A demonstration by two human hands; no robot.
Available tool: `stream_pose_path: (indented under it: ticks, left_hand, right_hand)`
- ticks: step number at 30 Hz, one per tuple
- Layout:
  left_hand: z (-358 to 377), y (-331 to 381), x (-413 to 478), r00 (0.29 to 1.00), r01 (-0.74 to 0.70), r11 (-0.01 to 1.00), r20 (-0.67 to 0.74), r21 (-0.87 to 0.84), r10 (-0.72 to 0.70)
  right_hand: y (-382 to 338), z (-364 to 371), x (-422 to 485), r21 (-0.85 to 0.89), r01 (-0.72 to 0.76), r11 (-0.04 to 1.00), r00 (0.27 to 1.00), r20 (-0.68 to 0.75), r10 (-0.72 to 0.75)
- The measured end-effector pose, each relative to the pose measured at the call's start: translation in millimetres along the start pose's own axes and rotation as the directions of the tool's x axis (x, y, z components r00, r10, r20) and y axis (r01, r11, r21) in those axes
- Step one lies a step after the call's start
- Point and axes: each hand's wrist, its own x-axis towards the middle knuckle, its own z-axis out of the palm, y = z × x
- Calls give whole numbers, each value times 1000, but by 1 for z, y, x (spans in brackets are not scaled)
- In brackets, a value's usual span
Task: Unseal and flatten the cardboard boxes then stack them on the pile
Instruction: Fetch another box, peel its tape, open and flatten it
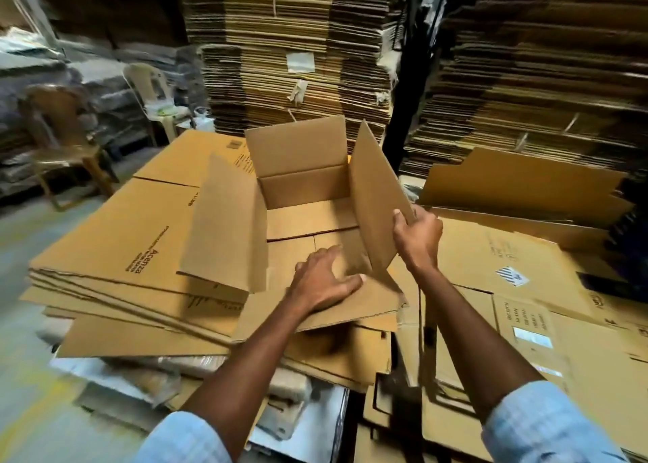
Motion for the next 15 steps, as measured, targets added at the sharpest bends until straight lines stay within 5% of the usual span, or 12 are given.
stream_pose_path:
  ticks: [2,5,10,12,15]
  left_hand:
    - [-6,22,-5,996,11,993,93,-120,0]
    - [-19,56,-22,995,83,936,78,-343,-60]
    - [-17,61,-83,971,197,693,41,-693,-235]
    - [-11,71,-103,935,252,585,38,-771,-352]
    - [3,87,-125,920,121,497,-92,-859,-381]
  right_hand:
    - [-31,-2,-18,-3,201,980,979,-39,-201]
    - [-76,-4,-52,-154,537,830,829,-86,-552]
    - [-116,-13,-112,-292,711,640,644,-96,-759]
    - [-114,-26,-131,-175,804,568,578,12,-816]
    - [-94,-51,-158,66,877,476,432,326,-841]
